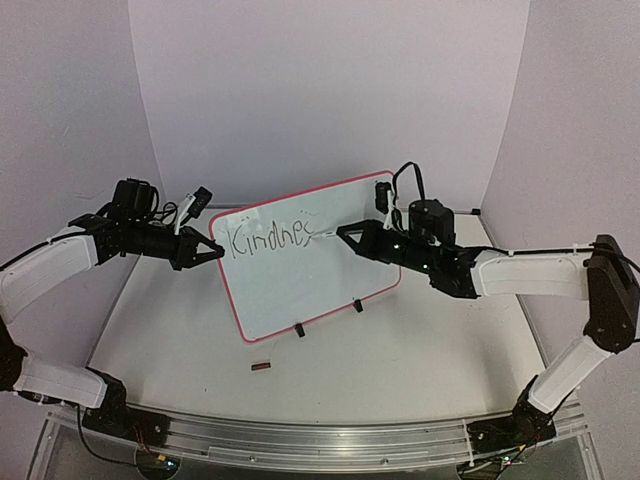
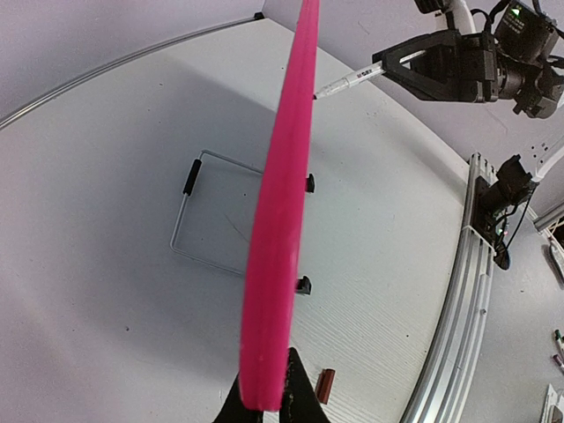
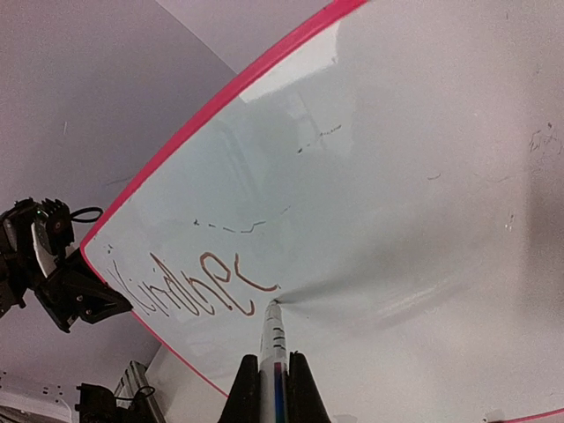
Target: Write a sentence on the whiteboard
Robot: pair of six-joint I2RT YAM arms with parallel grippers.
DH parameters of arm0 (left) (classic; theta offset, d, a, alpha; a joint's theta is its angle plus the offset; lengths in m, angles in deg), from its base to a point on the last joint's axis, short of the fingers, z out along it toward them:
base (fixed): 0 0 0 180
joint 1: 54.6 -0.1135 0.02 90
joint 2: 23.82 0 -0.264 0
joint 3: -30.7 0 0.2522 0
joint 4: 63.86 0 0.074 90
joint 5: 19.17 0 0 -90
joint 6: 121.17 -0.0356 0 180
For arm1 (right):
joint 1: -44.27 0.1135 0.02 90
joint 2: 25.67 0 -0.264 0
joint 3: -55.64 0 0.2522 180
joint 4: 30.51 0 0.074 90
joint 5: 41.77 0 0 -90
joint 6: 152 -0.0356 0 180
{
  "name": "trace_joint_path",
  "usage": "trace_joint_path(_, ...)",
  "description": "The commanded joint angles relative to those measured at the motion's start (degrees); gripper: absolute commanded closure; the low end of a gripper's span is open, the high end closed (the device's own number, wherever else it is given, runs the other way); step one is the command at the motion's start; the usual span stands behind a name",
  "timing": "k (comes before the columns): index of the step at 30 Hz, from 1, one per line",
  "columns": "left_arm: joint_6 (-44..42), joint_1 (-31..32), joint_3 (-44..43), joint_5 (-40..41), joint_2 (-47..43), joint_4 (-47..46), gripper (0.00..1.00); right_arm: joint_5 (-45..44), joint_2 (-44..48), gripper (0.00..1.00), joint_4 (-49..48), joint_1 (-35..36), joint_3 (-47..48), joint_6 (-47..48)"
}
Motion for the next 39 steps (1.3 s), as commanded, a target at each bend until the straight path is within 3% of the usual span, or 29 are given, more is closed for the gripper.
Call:
trace_joint_path(1, -2.9, 0.9, -0.4, 4.3, 1.5, 1.9, 1.00, -4.7, 3.2, 1.00, -1.8, -0.3, 0.1, 1.7)
trace_joint_path(19, -3.0, 0.9, -0.3, 4.2, 1.5, 2.0, 1.00, -4.6, 8.1, 1.00, -1.6, -0.5, -0.9, 2.6)
trace_joint_path(39, -2.9, 0.9, -0.4, 4.2, 1.4, 1.9, 1.00, -1.6, 2.1, 1.00, -1.9, -1.4, 3.3, 2.1)
